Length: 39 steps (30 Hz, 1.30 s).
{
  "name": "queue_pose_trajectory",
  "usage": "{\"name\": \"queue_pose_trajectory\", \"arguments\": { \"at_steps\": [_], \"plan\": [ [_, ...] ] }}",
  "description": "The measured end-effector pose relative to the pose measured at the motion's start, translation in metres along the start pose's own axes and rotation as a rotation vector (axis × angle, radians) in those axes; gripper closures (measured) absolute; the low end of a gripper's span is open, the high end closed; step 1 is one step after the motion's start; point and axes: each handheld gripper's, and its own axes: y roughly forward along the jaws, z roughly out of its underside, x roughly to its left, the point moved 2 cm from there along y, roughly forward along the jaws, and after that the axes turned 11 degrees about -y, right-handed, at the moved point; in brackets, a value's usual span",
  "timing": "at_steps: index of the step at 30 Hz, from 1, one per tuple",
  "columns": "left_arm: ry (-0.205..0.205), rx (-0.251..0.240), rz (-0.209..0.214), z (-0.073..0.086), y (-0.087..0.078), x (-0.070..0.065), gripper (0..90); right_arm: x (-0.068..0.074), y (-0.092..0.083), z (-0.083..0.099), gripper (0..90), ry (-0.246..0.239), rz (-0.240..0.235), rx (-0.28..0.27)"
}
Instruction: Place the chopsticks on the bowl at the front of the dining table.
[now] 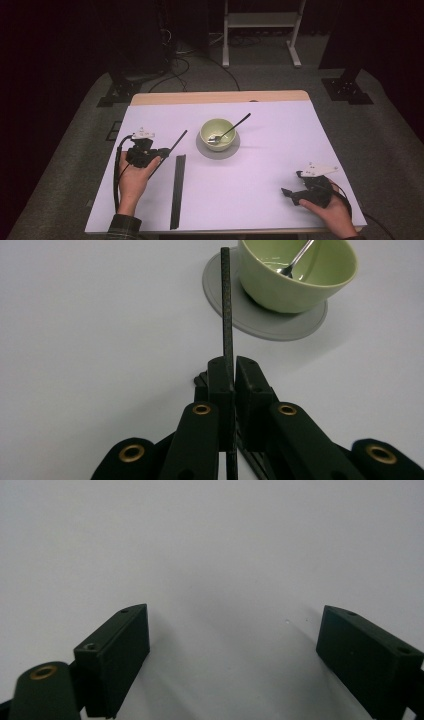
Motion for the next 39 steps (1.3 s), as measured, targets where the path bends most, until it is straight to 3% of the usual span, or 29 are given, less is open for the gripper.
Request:
{"name": "queue_pose_trajectory", "arguments": {
  "at_steps": [39],
  "plan": [
    [-0.001, -0.008, 0.036, -0.050, 0.039, -0.038, 86.4, 0.000, 0.000, 0.000, 12.1, 0.001, -0.001, 0.000]
  ]
}}
